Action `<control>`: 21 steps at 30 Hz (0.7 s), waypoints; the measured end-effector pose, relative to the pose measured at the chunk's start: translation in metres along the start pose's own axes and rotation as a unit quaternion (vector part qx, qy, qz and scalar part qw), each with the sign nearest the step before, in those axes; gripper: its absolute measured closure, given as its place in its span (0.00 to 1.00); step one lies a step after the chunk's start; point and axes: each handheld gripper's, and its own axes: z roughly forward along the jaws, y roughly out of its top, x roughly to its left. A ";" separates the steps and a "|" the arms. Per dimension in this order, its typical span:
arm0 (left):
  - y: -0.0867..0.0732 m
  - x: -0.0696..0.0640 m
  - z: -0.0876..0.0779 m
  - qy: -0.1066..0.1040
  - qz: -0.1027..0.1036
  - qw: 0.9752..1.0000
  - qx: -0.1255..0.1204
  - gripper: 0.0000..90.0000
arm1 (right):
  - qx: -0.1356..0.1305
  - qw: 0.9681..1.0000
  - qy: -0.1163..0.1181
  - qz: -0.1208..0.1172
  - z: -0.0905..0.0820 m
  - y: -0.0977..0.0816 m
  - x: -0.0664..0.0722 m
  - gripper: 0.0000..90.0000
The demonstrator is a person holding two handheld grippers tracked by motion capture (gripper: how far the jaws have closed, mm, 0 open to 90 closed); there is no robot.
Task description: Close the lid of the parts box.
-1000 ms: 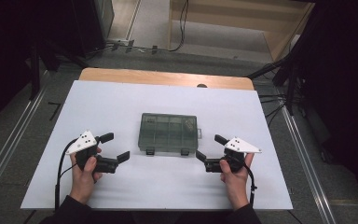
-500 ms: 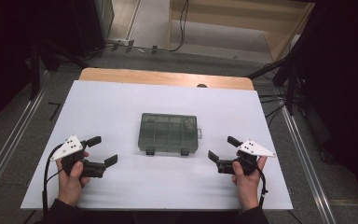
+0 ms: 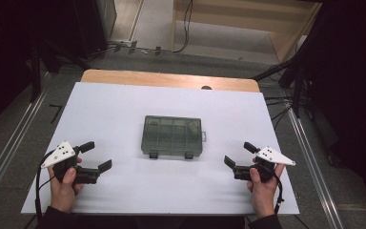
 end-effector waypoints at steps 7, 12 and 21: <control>-0.004 0.008 -0.010 0.009 -0.006 1.000 0.002 0.00 | -0.004 1.000 -0.011 0.003 -0.010 -0.003 -0.008 0.00; -0.008 0.014 -0.017 0.015 -0.009 1.000 0.006 0.00 | -0.003 1.000 -0.016 0.000 -0.018 -0.007 -0.016 0.00; -0.013 0.023 -0.029 0.030 -0.012 0.999 0.008 0.00 | -0.009 0.999 -0.032 0.010 -0.031 -0.012 -0.030 0.00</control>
